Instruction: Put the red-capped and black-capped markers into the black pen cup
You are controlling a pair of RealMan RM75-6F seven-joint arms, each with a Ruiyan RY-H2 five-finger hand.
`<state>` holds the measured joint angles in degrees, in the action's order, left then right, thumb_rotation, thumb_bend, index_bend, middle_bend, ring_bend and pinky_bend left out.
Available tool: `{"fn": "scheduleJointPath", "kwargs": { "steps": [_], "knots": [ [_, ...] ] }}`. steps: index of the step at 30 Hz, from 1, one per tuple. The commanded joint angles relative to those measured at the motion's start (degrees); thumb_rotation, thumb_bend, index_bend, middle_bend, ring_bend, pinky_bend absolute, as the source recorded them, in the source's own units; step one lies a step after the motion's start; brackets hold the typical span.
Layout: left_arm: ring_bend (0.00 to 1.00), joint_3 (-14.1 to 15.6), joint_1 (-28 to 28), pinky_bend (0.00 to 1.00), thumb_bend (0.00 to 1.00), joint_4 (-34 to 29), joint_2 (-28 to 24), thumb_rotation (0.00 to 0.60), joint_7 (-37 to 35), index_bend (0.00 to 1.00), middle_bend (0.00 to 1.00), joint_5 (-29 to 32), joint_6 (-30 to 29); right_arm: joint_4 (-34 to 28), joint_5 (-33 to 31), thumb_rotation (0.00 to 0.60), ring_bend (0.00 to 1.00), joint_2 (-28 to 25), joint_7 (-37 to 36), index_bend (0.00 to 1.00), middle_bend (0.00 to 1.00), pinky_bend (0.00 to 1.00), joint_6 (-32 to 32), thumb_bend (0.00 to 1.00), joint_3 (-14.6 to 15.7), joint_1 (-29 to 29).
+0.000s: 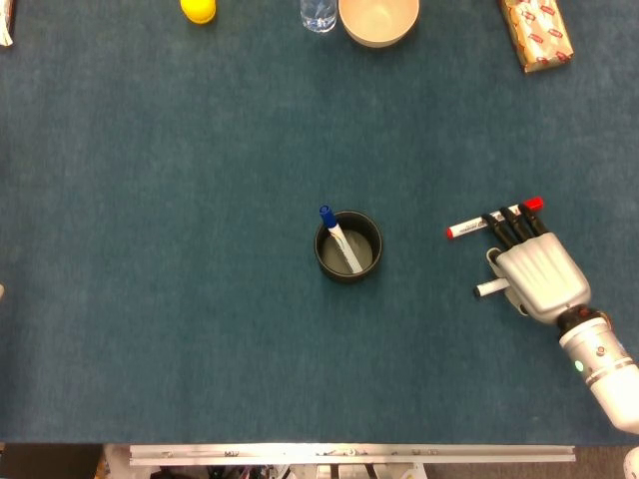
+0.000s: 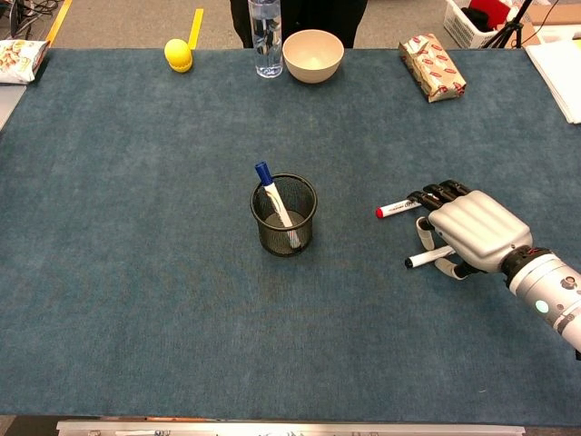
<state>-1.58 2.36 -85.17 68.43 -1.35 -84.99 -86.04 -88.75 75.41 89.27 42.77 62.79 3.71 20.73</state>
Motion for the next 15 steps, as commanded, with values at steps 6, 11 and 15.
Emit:
{"fn": "scheduleJointPath", "kwargs": {
  "steps": [6,11,15],
  "knots": [
    [0.4,-0.04,-0.02,0.55,0.09,0.16,0.1,0.6,-0.11,0.46,0.45,0.18,0.13,-0.88,0.17,0.6,0.07,-0.27,-0.19,0.6,0.12,0.09,0.32,0.31,0.0,0.06],
    [0.4,-0.09,-0.02,0.55,0.09,0.15,0.08,0.6,-0.15,0.46,0.45,0.15,0.06,-3.58,1.8,0.6,0.07,-1.62,-2.67,0.61,0.13,0.09,2.04,0.31,-0.6,-0.11],
    [0.4,-0.12,-0.02,0.55,0.09,0.05,0.01,0.6,-0.08,0.46,0.45,0.14,0.04,-6.79,3.54,0.6,0.07,-3.49,-5.62,0.62,0.13,0.09,3.89,0.32,-1.63,-0.18]
  ]
}}
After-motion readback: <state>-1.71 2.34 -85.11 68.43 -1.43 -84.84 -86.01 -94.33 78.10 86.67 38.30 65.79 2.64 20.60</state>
